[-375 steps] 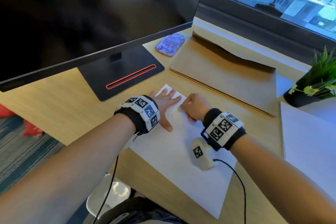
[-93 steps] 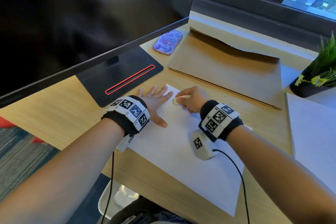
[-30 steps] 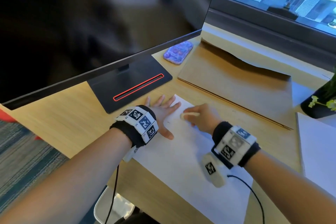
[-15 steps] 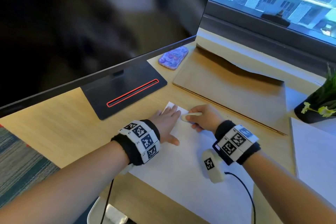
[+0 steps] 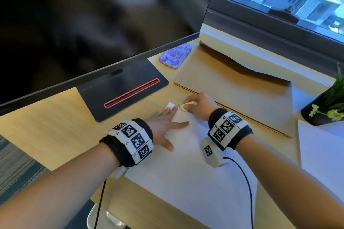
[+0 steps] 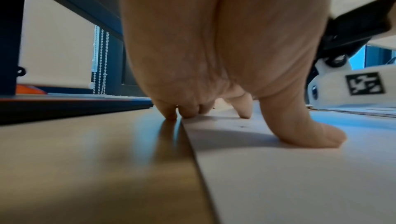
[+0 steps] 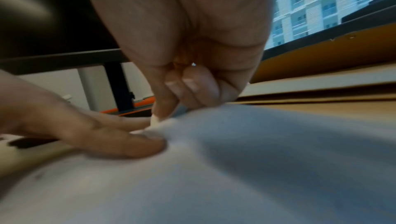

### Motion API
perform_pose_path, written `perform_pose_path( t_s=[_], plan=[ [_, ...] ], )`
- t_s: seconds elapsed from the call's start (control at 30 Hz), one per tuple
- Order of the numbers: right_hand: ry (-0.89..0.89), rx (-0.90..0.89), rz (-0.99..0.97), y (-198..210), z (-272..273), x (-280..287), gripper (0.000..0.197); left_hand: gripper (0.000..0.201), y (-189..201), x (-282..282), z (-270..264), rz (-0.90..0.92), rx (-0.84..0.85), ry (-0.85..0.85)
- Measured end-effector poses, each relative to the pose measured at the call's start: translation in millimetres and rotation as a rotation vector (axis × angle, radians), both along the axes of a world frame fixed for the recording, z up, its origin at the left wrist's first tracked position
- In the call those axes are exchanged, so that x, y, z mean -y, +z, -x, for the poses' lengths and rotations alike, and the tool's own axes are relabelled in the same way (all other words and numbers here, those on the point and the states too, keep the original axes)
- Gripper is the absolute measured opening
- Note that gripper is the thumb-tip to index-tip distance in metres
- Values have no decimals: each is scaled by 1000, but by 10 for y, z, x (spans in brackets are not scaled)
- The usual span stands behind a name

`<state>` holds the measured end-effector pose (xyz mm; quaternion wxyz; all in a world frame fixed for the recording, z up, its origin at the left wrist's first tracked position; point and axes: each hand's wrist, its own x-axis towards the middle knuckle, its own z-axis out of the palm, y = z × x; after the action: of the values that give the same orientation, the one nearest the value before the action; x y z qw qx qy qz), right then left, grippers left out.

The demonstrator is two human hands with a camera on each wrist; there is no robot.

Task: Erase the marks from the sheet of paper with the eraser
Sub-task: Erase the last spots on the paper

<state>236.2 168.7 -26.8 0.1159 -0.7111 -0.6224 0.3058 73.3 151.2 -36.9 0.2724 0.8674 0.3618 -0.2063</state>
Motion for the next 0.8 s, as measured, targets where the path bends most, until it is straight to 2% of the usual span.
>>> perform_pose_path(
  t_s=[0.1, 0.17, 0.3, 0.47, 0.6, 0.8],
  plan=[
    [223, 196, 96, 60, -13, 82, 23, 89, 0, -5, -30, -11, -33, -27],
    [247, 244, 74, 105, -22, 98, 22, 90, 6, -1, -61, -15, -62, -52],
    [31, 72, -159, 214, -78, 20, 20, 93, 7, 43, -58, -55, -75, -60],
    [24, -161, 13, 175, -147, 167, 14, 99, 26, 125, -37, -107, -61, -74],
    [96, -101, 108, 67, -94, 272, 17, 98, 42, 129, -49, -51, -73, -56],
    [172, 74, -38, 3, 22, 156, 19, 97, 26, 89, -37, -45, -79, -65]
  ],
)
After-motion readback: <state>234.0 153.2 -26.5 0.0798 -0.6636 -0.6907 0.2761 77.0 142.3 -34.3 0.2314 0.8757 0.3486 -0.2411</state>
